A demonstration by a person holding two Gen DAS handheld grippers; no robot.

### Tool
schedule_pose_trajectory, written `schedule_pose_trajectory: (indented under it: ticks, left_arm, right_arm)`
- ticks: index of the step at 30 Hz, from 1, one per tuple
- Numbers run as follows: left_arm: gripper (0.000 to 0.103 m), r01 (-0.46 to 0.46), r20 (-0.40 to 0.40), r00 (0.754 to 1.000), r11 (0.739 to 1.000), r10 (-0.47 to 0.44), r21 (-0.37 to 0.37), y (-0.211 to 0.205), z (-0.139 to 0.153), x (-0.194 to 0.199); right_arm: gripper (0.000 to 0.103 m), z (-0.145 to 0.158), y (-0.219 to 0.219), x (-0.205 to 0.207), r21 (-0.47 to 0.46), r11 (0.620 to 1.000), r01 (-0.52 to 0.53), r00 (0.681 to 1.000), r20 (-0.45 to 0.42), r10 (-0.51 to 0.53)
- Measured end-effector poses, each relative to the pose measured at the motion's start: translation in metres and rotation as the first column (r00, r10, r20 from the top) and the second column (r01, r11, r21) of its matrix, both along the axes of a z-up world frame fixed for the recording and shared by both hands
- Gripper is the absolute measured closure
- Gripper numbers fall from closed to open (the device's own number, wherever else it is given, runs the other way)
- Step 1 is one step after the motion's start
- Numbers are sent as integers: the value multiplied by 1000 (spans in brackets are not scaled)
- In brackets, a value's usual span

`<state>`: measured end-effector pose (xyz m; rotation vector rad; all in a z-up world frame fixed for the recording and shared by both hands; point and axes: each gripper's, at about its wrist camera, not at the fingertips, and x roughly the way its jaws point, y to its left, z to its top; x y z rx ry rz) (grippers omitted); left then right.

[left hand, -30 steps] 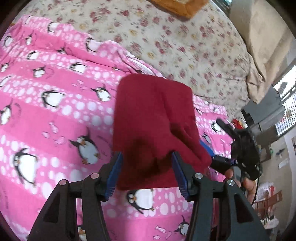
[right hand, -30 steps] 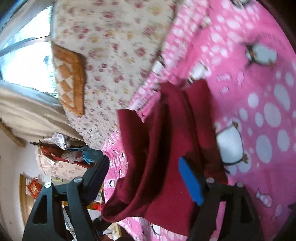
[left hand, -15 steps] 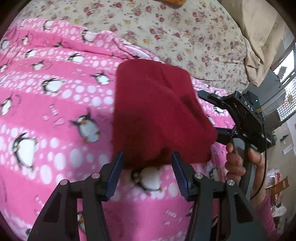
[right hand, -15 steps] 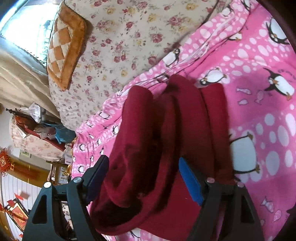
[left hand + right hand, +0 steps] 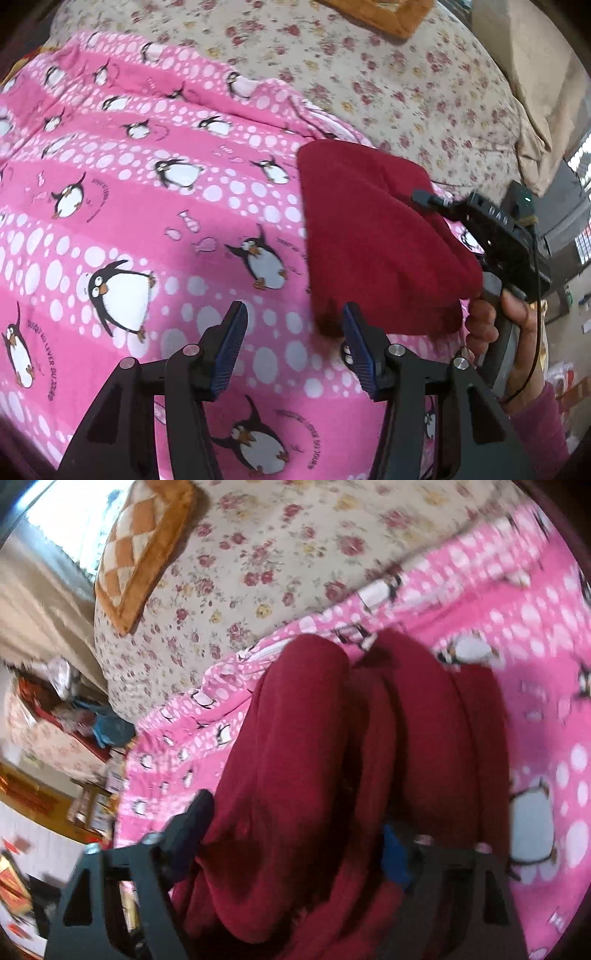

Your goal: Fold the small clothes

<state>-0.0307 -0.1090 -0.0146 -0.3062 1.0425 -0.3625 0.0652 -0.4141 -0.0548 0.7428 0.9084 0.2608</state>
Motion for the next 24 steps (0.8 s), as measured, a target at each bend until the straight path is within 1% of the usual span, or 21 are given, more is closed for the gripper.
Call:
schedule_pose_trajectory:
  ticks: [1,2,3,5,7,8,10,12,14,15,18,19,20,21,23,24]
  left_arm:
    - [70,-20,-2,1000,1000,20,0,5,-1,1]
    - [70,-43,-3,999,999,43,2,10,-2,3]
    - [70,-73,-5,997,997,73,5,18,-4,5]
    - [70,-98,-8,995,995,98,8,26,-6,8]
    - [70,-128,-11,992,992,129,11,33,-8,10]
    - [70,-136,-11,991,991,136,9,36,-9,10]
    - [70,-145,-15,989,989,145,19,38,-12,11]
    - [70,-142,-22,990,989,143,29,38,-15,12]
    - [70,-137,-28,990,990,138,34,36,-18,13]
    - [70,-132,-32,991,990,134,39,35,-19,14]
    - [70,-123,-30,992,991,125,55,32,-21,14]
    - [70,-121,-29,992,991,123,58,31,-22,14]
    - [70,-120,-28,992,991,122,59,30,-22,14]
    - [70,-119,-27,992,991,121,60,30,-22,14]
    - [70,-117,-27,992,991,119,65,29,-23,15]
    - [70,-116,-28,993,991,119,70,29,-24,15]
  right_arm:
    - [55,4,4,1,-63,998,-3,1000,13,3]
    - [63,7,8,1,-120,993,-9,1000,21,12]
    - [72,9,9,0,-151,988,-15,999,28,20]
    - [79,17,14,-4,-224,974,-35,997,58,49]
    - [82,26,17,-7,-290,956,-43,994,80,69]
    - [82,32,17,-11,-314,949,-38,992,99,72]
    - [83,47,13,-18,-333,943,-13,987,145,65]
    - [83,57,5,-25,-325,946,9,983,177,52]
    - [83,60,-6,-29,-316,948,33,982,186,27]
    - [83,57,-11,-29,-322,946,48,984,176,10]
    - [83,30,-28,-24,-348,934,86,994,98,-55]
    - [82,14,-34,-21,-347,934,86,996,51,-73]
    - [82,6,-36,-20,-324,942,85,996,31,-80]
    - [81,2,-41,-22,-294,951,90,996,33,-84]
    - [70,7,-48,-27,-260,960,99,995,46,-91]
    - [62,11,-50,-28,-254,962,100,995,38,-94]
